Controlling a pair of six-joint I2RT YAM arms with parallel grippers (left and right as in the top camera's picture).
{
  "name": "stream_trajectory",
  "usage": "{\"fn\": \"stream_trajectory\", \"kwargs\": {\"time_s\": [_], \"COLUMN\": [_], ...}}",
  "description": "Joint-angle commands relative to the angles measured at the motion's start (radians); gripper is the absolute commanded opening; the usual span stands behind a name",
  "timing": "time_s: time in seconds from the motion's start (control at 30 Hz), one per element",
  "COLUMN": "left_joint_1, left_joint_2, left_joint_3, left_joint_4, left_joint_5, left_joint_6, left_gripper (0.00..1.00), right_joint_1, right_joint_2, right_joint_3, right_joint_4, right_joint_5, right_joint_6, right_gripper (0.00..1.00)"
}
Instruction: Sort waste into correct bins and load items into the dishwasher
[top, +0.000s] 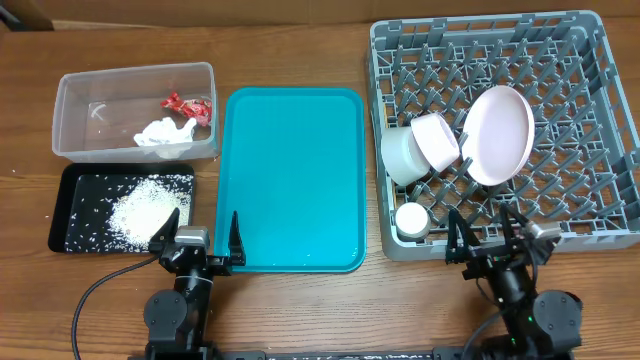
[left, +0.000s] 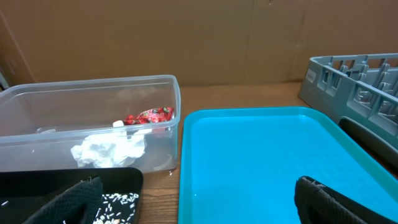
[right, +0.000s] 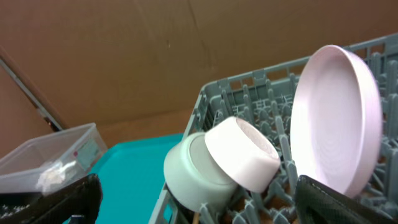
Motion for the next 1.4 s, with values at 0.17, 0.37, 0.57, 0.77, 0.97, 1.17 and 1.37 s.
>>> {"fn": "stream_trajectory", "kwargs": {"time_s": [0.17, 0.37, 0.57, 0.77, 0.97, 1.17, 1.37], "left_joint_1": [0.005, 0.005, 0.005, 0.005, 0.005, 0.005, 0.005], "left_joint_2": [-0.009, -0.009, -0.009, -0.009, -0.009, -0.009, -0.009], "left_joint_3": [-0.003, -0.003, -0.003, -0.003, -0.003, -0.003, -0.003], "left_joint_4": [-0.001, -0.001, -0.001, -0.001, -0.001, -0.001, -0.001], "left_joint_5": [-0.006, -0.007, -0.007, -0.007, -0.007, -0.006, -0.007], "left_joint_6": [0.018, 0.018, 0.018, 0.018, 0.018, 0.018, 0.018], "left_gripper": [1.0, 1.0, 1.0, 1.0, 1.0, 1.0, 1.0], "right_joint_1": [-0.007, -0.008, -0.008, -0.008, -0.008, -0.008, -0.008], "right_joint_2": [-0.013, -0.013, -0.012, -0.012, -0.012, -0.012, -0.012], "right_joint_3": [-0.184, -0.185, -0.185, -0.185, -0.185, -0.185, -0.185], "right_joint_4": [0.238, 0.222, 0.204, 0.204, 0.204, 0.204, 0.204], "right_joint_5": [-0.02, -0.016, -0.015, -0.015, -0.015, -0.015, -0.015], "right_joint_6": [-0.005, -0.005, -0.005, -0.005, -0.005, -0.005, -0.005], "right_gripper": [1.0, 1.0, 1.0, 1.0, 1.0, 1.0, 1.0]}}
